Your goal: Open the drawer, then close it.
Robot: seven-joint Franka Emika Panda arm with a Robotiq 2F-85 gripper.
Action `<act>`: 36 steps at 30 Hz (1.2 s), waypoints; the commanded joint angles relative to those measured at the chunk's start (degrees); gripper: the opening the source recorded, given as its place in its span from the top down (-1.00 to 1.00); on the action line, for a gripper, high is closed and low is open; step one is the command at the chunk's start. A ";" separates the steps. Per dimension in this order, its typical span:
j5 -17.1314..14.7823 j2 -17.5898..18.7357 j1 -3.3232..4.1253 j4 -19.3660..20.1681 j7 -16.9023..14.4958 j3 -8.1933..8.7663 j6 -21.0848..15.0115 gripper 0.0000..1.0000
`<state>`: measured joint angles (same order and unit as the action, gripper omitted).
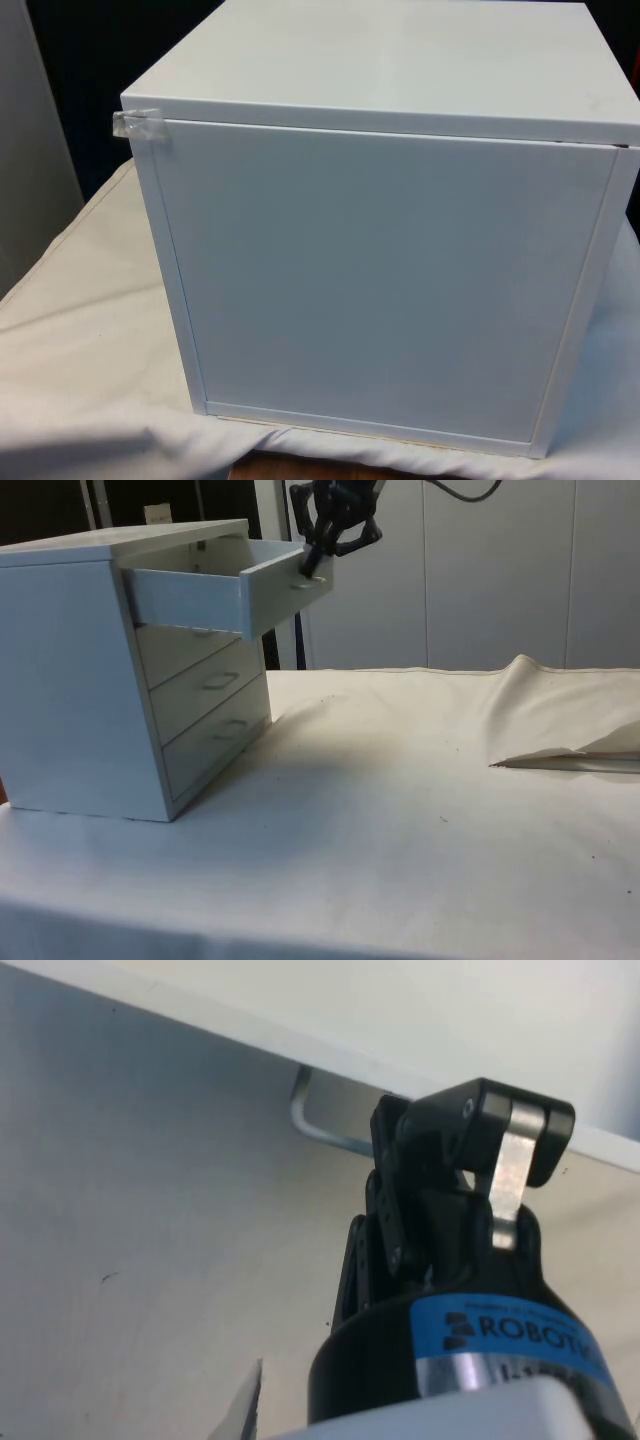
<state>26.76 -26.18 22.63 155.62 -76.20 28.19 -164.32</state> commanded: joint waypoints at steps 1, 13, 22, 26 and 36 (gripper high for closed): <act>1.55 0.29 -1.66 -0.63 0.97 -1.09 -0.52 1.00; 0.40 -0.11 0.00 -1.15 0.00 0.00 -0.23 1.00; 1.72 1.20 -1.20 -3.15 0.92 -0.80 -1.60 1.00; 1.32 2.23 -0.69 -4.30 0.74 -0.52 -1.78 1.00; 0.52 6.36 0.57 -8.08 0.97 0.00 -1.95 1.00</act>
<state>27.16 -20.28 23.38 147.99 -75.34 28.19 -165.41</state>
